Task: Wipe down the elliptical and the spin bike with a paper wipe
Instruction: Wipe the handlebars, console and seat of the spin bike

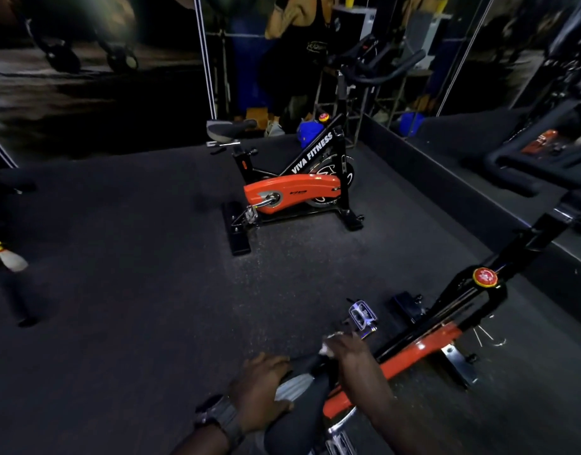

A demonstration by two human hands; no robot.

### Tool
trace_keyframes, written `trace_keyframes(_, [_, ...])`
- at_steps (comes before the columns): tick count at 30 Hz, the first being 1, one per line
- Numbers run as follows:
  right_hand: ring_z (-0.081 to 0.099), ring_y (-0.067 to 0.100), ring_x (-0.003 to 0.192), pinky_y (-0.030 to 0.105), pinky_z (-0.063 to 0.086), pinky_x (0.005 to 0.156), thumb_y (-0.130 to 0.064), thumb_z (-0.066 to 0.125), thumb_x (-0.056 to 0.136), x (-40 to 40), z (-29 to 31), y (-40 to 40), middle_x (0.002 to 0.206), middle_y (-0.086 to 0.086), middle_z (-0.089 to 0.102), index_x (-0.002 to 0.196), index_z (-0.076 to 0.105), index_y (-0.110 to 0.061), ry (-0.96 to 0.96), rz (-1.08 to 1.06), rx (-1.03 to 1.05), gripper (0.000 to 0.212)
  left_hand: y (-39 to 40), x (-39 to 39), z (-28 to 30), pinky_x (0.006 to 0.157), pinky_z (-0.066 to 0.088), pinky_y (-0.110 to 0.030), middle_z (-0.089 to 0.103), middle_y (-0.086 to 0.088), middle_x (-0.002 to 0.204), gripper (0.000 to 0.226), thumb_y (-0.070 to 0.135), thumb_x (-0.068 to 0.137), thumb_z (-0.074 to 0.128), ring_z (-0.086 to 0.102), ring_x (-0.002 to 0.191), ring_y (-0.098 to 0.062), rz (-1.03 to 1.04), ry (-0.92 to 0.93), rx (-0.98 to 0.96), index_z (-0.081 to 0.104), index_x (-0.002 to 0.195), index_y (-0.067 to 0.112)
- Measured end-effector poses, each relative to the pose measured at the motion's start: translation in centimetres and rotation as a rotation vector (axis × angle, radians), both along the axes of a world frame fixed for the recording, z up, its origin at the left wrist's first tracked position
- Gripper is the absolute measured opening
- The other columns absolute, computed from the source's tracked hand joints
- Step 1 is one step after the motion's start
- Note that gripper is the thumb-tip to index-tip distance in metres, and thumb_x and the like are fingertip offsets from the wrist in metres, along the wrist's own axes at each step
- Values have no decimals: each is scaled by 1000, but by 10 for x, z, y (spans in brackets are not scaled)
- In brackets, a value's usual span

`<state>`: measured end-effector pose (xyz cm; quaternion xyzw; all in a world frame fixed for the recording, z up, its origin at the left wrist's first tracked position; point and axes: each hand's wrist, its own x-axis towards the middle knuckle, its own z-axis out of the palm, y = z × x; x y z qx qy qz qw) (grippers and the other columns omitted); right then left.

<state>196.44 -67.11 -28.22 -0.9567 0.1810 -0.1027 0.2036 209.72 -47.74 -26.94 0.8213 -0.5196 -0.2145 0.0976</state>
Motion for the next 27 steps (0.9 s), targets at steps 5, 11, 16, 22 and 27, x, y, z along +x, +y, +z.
trace_keyframes(5, [61, 22, 113, 33, 41, 102, -19, 46, 85, -12, -5, -8, 116, 3, 67, 113, 69, -16, -31, -1, -128, 37, 12, 4, 3, 103, 35, -36, 45, 12, 139, 75, 67, 76, 60, 42, 123, -17, 106, -31, 42, 45, 140, 29])
trace_keyframes(11, [60, 23, 115, 26, 34, 108, -24, 39, 91, 22, -27, 66, 125, 0, 63, 120, 61, -19, 14, 155, -7, 36, 21, 10, 4, 101, 36, -29, 50, 2, 133, 74, 57, 78, 69, 47, 120, -20, 153, 77, -66, 48, 138, 20])
trace_keyframes(16, [31, 7, 142, 23, 17, 118, -9, 49, 84, -26, -32, 78, 154, -7, 34, 144, 40, -24, 64, 499, -40, 63, 37, 16, 5, 111, 29, -23, 34, 3, 151, 91, 52, 76, 75, 35, 138, -17, 123, 171, -19, 34, 150, 18])
trace_keyframes(22, [33, 19, 142, 33, 18, 118, -19, 37, 96, -3, -20, 77, 152, 4, 36, 142, 46, -11, 46, 268, -72, 47, 43, 20, 9, 114, 32, -27, 37, 1, 154, 61, 21, 87, 51, 38, 140, -18, 258, 429, -49, 41, 147, 18])
trace_keyframes(27, [29, 14, 144, 30, 21, 118, -37, 39, 102, -38, -14, 96, 154, 1, 35, 143, 45, -15, 52, 574, -170, 48, 46, 17, 6, 98, 39, -16, 55, -2, 140, 43, -1, 99, 40, 50, 124, -9, 493, 494, -201, 54, 137, 15])
